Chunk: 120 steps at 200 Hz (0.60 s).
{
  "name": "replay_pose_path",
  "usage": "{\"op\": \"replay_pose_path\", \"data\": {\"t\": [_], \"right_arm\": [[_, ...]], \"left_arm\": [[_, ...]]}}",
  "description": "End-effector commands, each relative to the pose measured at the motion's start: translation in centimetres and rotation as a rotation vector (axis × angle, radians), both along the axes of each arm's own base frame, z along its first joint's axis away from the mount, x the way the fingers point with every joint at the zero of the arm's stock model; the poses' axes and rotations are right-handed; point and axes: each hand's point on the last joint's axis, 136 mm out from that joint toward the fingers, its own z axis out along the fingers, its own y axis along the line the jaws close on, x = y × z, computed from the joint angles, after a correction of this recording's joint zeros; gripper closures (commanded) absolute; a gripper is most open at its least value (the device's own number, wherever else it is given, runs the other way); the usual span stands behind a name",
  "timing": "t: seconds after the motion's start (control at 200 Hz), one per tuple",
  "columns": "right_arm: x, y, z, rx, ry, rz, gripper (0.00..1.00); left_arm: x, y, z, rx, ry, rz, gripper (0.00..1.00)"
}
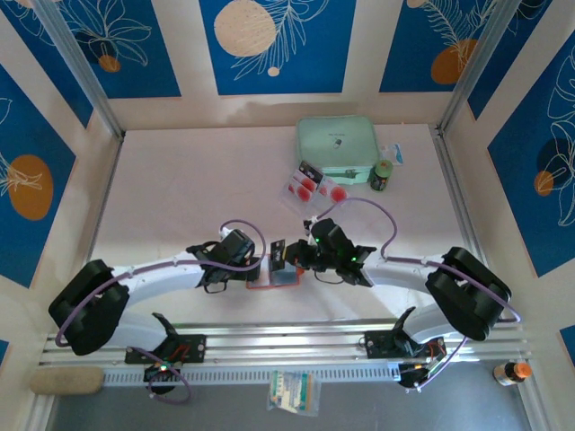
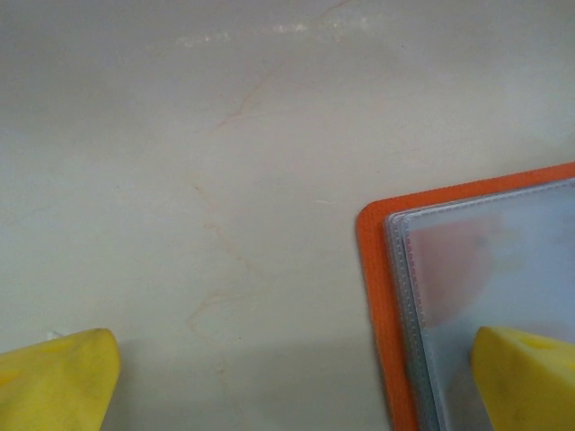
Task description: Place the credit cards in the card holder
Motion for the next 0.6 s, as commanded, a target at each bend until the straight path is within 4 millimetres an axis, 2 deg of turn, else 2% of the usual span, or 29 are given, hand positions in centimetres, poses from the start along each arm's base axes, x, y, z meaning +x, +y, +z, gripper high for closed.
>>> {"op": "replay_pose_path", "data": {"t": [0.0,0.3,0.595], "right_arm": [[0.2,0.4,-0.2,0.01,-0.014,-0.009,1.0],[0.2,0.9,-1.0,0.002,-0.025,-0.001,1.0],[0.2,1.4,-1.7,-0.01,-0.031,0.007,1.0]], "left_arm": [[-0.9,1.0,-1.0,0.055,0.03,-0.004,0.0],[-1.4,2.0,-1.5,0.1,0.059,0.029,0.0],[-1.4,2.0,-1.4,0.094,0.059,0.033,0.0]]}}
